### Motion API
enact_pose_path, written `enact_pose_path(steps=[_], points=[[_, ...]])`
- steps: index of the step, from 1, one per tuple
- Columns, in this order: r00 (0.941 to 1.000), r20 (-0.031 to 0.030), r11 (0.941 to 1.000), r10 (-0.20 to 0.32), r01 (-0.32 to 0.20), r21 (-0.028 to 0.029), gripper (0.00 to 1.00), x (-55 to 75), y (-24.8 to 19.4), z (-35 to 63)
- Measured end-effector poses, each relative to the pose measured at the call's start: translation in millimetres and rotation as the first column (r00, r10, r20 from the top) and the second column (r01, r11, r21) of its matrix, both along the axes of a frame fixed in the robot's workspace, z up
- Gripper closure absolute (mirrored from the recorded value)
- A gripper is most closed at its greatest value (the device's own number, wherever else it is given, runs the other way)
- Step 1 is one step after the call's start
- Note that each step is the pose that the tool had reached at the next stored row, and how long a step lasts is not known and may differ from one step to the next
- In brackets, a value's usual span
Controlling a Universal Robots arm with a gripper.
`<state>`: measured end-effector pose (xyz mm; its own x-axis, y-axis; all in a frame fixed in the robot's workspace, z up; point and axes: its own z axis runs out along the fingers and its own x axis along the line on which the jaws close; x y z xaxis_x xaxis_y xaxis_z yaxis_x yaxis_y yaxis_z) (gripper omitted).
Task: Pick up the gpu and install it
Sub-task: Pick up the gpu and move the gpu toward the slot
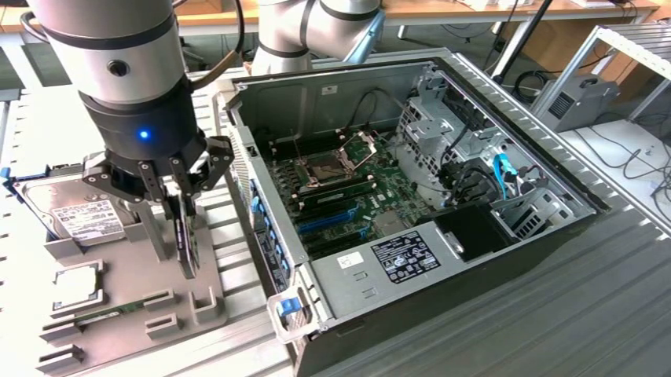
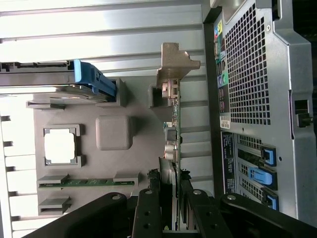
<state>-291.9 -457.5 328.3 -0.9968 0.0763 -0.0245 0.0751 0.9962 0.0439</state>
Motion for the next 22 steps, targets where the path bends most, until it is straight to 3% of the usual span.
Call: enact_pose_path(steps=[22], points=[[1.0,0.0001,1.0,0.0,0.0,0.0,0.74,0.0,0.0,5.2]])
